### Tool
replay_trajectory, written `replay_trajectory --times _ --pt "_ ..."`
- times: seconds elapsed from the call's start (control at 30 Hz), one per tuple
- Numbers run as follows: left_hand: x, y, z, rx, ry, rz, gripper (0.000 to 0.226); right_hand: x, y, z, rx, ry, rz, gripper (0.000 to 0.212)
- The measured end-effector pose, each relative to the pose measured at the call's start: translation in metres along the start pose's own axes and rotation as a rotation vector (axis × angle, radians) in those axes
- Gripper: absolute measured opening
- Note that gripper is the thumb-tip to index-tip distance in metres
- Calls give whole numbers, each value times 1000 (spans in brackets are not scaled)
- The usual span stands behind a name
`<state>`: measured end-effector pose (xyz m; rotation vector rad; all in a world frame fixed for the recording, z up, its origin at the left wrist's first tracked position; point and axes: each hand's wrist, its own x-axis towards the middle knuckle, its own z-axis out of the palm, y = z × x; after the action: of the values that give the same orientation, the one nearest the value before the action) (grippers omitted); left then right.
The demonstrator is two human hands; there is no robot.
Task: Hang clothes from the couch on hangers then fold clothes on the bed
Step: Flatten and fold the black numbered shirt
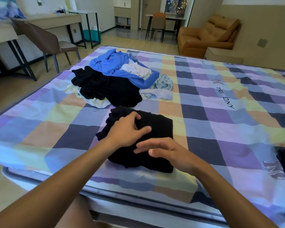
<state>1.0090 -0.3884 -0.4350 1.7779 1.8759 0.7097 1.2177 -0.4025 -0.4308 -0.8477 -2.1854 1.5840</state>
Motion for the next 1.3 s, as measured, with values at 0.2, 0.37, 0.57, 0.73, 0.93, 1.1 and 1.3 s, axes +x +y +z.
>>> replay_trajectory --times 0.2,0.37,0.57,0.73,0.93,1.1,1.3 --pt "-2 -4 4 -679 -19 -44 24 -5 6 -11 118 355 -5 24" --pt "-9 7 -2 -758 -75 -125 13 7 6 -20 -219 515 203 14" --pt "-41 -15 19 -265 -96 228 49 -9 23 6 -389 262 152 10" --pt "-51 -34 21 180 2 483 67 -31 37 1 -537 215 138 20" --pt "-44 -38 -3 93 43 609 37 -46 46 -11 -588 283 126 27" --pt "-54 -38 -40 254 -49 709 39 -59 46 -22 -584 206 146 25" --pt "-25 -35 -33 57 -28 260 45 -32 19 -27 -526 145 265 45"
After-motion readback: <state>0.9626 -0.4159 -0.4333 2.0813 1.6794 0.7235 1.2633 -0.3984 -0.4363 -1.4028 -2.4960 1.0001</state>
